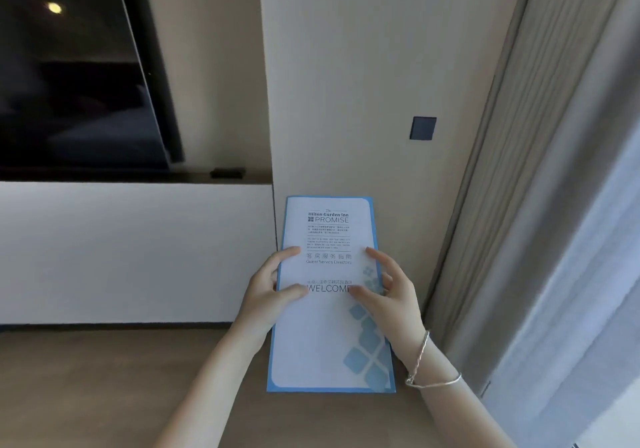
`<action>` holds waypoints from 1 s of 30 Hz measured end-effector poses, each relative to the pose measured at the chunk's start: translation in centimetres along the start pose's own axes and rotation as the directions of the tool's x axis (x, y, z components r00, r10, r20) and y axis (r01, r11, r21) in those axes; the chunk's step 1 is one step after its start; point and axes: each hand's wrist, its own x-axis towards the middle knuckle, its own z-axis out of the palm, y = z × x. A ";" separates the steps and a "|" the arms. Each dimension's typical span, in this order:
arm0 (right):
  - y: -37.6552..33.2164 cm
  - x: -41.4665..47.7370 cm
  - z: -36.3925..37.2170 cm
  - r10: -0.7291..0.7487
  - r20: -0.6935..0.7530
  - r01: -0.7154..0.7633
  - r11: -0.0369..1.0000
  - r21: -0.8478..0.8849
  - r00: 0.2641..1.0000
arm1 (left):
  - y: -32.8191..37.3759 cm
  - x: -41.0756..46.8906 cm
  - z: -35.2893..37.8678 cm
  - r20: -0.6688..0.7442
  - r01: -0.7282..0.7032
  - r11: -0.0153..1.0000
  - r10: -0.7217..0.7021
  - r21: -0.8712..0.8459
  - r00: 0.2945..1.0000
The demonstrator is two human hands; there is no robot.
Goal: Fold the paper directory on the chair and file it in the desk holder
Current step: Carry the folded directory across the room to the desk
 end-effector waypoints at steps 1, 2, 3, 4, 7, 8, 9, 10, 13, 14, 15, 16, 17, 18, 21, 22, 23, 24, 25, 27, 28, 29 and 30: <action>0.5 1.7 1.4 0.007 0.034 -0.007 1.000 0.003 0.999 | -0.3 1.1 -1.3 -0.040 -0.001 1.000 0.001 0.003 0.999; 1.1 3.4 3.0 0.013 0.071 -0.014 1.000 0.007 0.997 | -0.4 2.2 -2.7 -0.080 -0.003 1.000 0.004 0.010 0.997; 1.6 5.3 4.6 0.016 0.114 -0.017 1.000 0.013 0.993 | -0.5 3.3 -4.1 -0.123 -0.005 1.000 0.008 0.018 0.992; 2.1 7.3 6.3 0.014 0.161 -0.017 1.000 0.017 0.987 | -0.5 4.6 -5.6 -0.168 -0.009 1.000 0.014 0.028 0.986; 3.2 13.3 12.1 -0.009 0.317 0.001 1.000 0.027 0.948 | -0.1 8.1 -10.2 -0.312 -0.026 0.998 0.042 0.055 0.949; 3.4 15.3 14.3 -0.019 0.366 0.007 0.999 0.033 0.931 | 0.1 9.1 -11.7 -0.363 -0.028 0.998 0.046 0.054 0.931; 3.4 17.1 16.6 -0.031 0.412 0.012 0.999 0.048 0.911 | 0.4 10.0 -13.3 -0.416 -0.034 0.998 0.052 0.050 0.908; 3.4 18.9 19.0 -0.044 0.459 0.017 0.998 0.064 0.887 | 0.7 10.8 -14.9 -0.468 -0.043 0.998 0.062 0.050 0.881; 3.3 22.7 26.1 -0.060 0.602 0.004 0.996 0.094 0.796 | 1.7 12.2 -19.7 -0.613 -0.063 0.995 0.099 0.081 0.784; 3.2 23.6 28.5 -0.064 0.648 -0.008 0.994 0.107 0.759 | 2.0 12.3 -21.2 -0.660 -0.077 0.993 0.118 0.091 0.742; 3.2 24.2 30.8 -0.071 0.692 -0.017 0.993 0.119 0.719 | 2.2 12.2 -22.7 -0.706 -0.084 0.991 0.131 0.101 0.696; 3.2 24.5 33.2 -0.081 0.732 -0.022 0.991 0.130 0.677 | 2.3 11.7 -24.1 -0.748 -0.087 0.990 0.138 0.108 0.649; 3.3 24.5 35.6 -0.091 0.769 -0.028 0.990 0.140 0.632 | 2.5 11.1 -25.4 -0.784 -0.088 0.990 0.141 0.111 0.604; 3.3 24.2 37.8 -0.096 0.808 -0.042 0.988 0.147 0.581 | 2.6 10.1 -26.5 -0.819 -0.087 0.990 0.143 0.114 0.556; 4.0 22.0 44.5 -0.096 0.907 -0.128 0.978 0.162 0.409 | 2.8 6.4 -29.4 -0.908 -0.046 0.987 0.158 0.153 0.387; 4.2 20.9 46.5 -0.095 0.932 -0.164 0.973 0.161 0.349 | 2.8 5.1 -30.3 -0.932 -0.026 0.986 0.162 0.162 0.324; 4.5 19.6 48.5 -0.094 0.952 -0.190 0.970 0.154 0.290 | 2.7 3.7 -31.0 -0.952 -0.012 0.987 0.159 0.162 0.261; 4.8 18.3 50.4 -0.094 0.967 -0.210 0.967 0.145 0.235 | 2.6 2.4 -31.7 -0.968 -0.003 0.988 0.153 0.156 0.201; 5.1 16.9 52.3 -0.095 0.978 -0.227 0.964 0.136 0.183 | 2.6 1.1 -32.4 -0.979 -0.002 0.990 0.143 0.144 0.144; 5.7 14.3 55.8 -0.094 0.992 -0.256 0.960 0.113 0.085 | 2.5 -1.2 -33.9 -0.992 -0.016 0.993 0.119 0.119 0.040; 5.9 13.0 57.6 -0.094 0.995 -0.270 0.957 0.102 0.043 | 2.4 -2.2 -35.0 -0.993 -0.018 0.993 0.115 0.115 -0.002; 6.1 11.9 59.4 -0.094 0.995 -0.278 0.956 0.093 0.008 | 2.2 -3.1 -36.3 -0.993 -0.016 0.994 0.111 0.112 -0.034; 6.4 10.9 61.2 -0.096 0.995 -0.281 0.956 0.087 -0.020 | 2.0 -3.9 -37.7 -0.993 -0.017 0.994 0.106 0.107 -0.061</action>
